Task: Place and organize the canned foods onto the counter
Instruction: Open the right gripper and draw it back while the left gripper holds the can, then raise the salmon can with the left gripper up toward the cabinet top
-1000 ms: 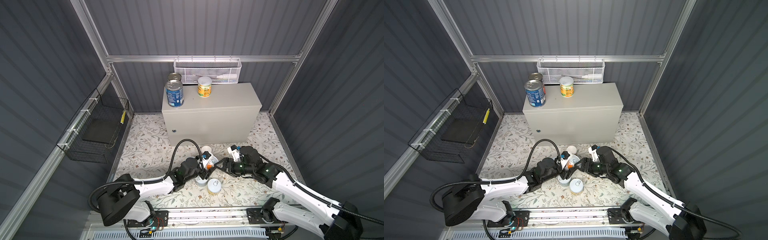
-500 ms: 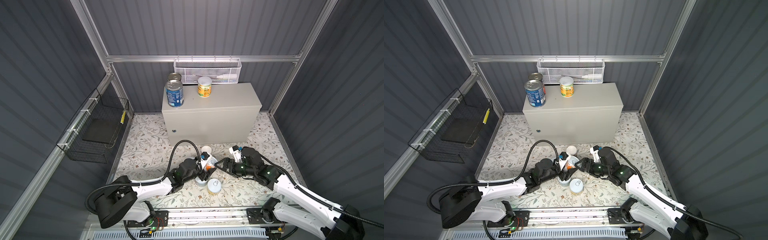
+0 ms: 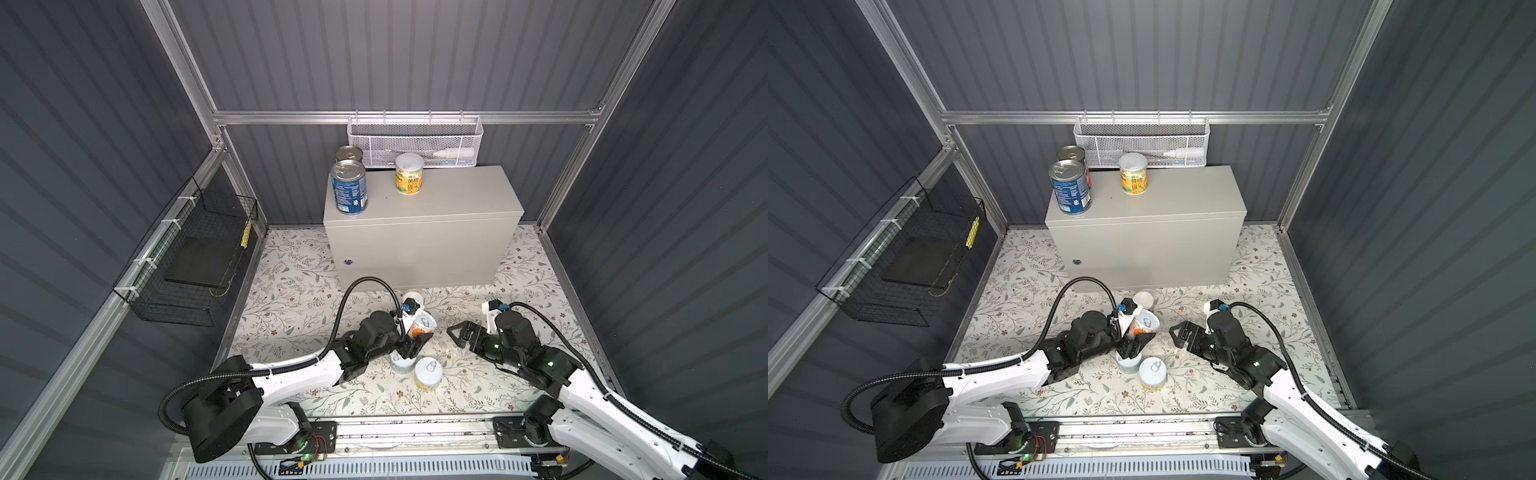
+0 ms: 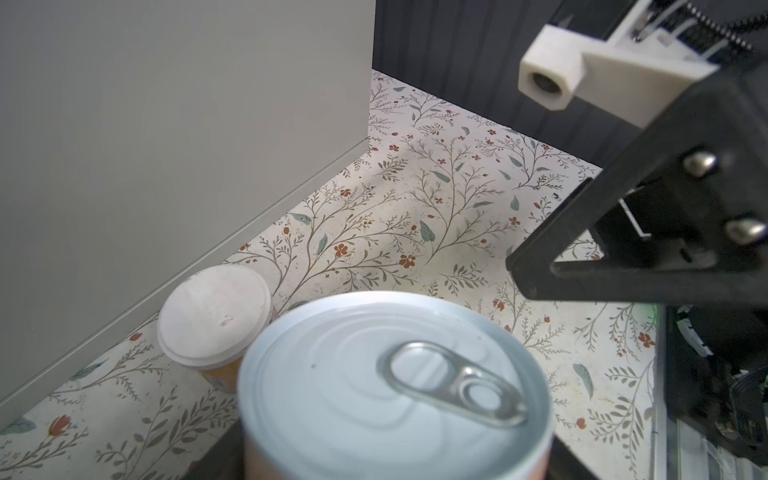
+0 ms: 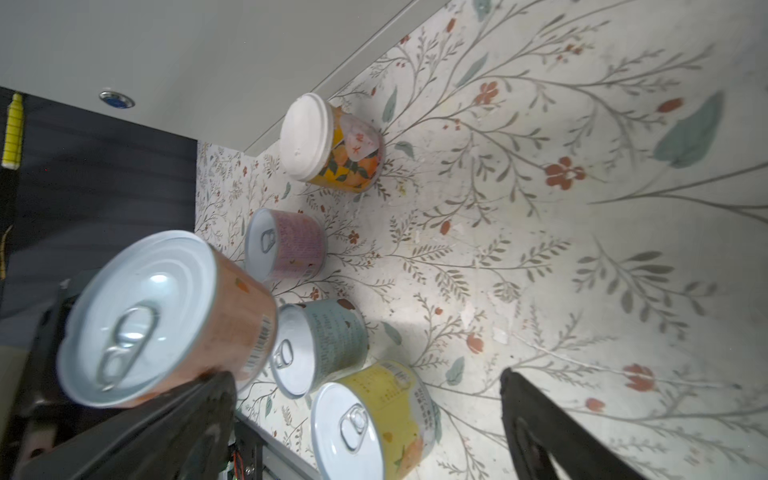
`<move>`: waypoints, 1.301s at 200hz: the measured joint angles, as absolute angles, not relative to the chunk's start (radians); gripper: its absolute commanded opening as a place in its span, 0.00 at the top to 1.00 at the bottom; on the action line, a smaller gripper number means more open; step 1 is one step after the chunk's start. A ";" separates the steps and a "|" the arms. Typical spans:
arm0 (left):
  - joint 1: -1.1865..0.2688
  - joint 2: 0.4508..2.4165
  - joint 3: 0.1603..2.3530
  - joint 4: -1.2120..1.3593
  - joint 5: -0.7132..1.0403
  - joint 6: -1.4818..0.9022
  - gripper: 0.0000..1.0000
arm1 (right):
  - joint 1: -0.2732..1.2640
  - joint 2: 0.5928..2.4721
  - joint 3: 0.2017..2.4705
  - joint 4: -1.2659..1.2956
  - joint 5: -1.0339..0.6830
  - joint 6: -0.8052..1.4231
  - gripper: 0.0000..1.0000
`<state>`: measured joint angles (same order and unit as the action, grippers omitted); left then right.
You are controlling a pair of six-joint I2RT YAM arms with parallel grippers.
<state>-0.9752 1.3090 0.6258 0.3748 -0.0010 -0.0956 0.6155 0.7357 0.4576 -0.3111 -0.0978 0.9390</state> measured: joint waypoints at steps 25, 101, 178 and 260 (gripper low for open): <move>-0.975 1.309 0.728 0.292 -0.015 -0.112 0.45 | 0.604 0.670 0.409 -0.337 -0.042 0.938 0.01; -0.975 1.352 0.967 0.111 -0.032 -0.171 0.44 | 0.590 0.321 0.318 -0.400 0.081 0.867 0.01; -0.975 1.463 1.227 0.017 0.008 -0.175 0.43 | 0.590 0.128 0.314 -0.527 0.123 0.777 0.01; -0.975 1.621 1.595 -0.031 -0.067 -0.092 0.41 | 0.590 0.223 0.281 -0.540 0.072 0.785 0.01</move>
<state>-0.9752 1.6207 1.5948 -0.0311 -0.0673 -0.0917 0.5896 0.2230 0.2813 -0.5404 0.0723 0.7845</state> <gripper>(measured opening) 0.739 0.988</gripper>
